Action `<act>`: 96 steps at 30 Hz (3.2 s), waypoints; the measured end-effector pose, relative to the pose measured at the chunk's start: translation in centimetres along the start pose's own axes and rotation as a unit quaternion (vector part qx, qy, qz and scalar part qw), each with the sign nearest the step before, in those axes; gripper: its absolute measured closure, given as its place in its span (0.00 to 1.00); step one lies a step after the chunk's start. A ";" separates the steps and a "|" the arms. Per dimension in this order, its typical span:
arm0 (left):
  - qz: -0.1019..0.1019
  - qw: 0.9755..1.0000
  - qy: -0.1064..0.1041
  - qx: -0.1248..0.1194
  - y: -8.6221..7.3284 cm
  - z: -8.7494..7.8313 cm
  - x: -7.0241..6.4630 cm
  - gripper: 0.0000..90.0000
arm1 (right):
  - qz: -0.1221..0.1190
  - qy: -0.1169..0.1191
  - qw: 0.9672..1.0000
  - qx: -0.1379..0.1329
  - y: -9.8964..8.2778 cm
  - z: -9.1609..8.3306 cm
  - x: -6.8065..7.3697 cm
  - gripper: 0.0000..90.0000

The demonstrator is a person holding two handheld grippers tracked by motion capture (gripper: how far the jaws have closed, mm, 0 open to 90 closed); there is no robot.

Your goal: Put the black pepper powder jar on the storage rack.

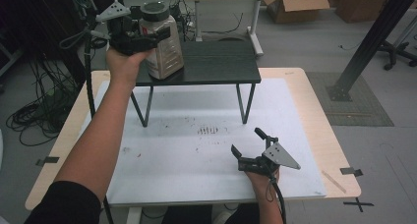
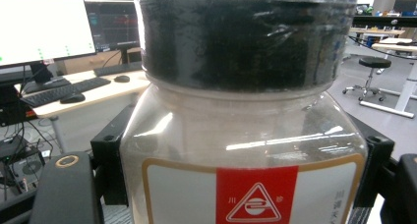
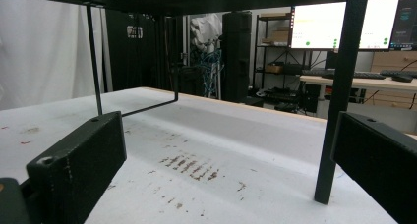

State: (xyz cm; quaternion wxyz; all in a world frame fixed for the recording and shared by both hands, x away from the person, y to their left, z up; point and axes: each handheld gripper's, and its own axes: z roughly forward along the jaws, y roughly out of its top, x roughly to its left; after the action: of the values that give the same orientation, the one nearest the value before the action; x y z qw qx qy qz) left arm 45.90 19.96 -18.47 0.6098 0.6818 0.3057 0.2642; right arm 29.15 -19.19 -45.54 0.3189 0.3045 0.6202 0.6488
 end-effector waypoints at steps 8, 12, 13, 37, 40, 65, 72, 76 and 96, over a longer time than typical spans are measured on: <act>-0.003 1.000 0.006 0.004 0.1 0.1 -0.1 0.24 | -0.001 0.000 1.000 -0.001 0.0 0.0 0.0 0.00; -0.007 1.000 0.005 0.002 0.2 0.0 -0.2 0.23 | -0.001 0.001 1.000 -0.001 0.0 0.0 0.0 0.00; -0.007 1.000 0.005 0.002 0.2 0.0 -0.2 0.21 | -0.001 0.001 1.000 -0.001 0.0 0.0 0.0 0.00; -0.009 1.000 0.007 0.000 0.6 -0.7 -0.5 0.00 | -0.002 0.000 1.000 -0.002 0.0 0.0 0.0 0.00; -0.011 1.000 0.009 -0.002 0.6 -1.0 -0.5 0.00 | -0.003 0.001 1.000 -0.003 0.0 0.0 0.0 0.00; -0.014 0.999 0.017 -0.029 -0.4 -4.9 -1.1 0.00 | -0.003 0.000 1.000 -0.005 0.0 -0.1 0.1 0.00; -0.012 0.999 0.009 -0.040 -1.4 -6.5 -1.9 0.00 | -0.004 -0.001 1.000 -0.007 0.0 -0.1 0.1 0.00; -0.009 0.998 0.007 -0.063 -2.4 -7.4 -2.5 0.00 | -0.003 0.001 1.000 -0.005 0.0 -0.1 0.1 0.00; -0.009 0.998 0.011 -0.059 -6.6 -10.5 -4.4 0.00 | -0.002 0.007 1.000 -0.006 0.0 -0.1 0.0 0.00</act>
State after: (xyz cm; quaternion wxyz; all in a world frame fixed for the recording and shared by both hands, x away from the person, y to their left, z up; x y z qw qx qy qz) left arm 34.63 24.16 -23.78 0.6481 0.6387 0.3023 0.2842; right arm 29.07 -19.23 -45.57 0.3173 0.2971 0.6191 0.6541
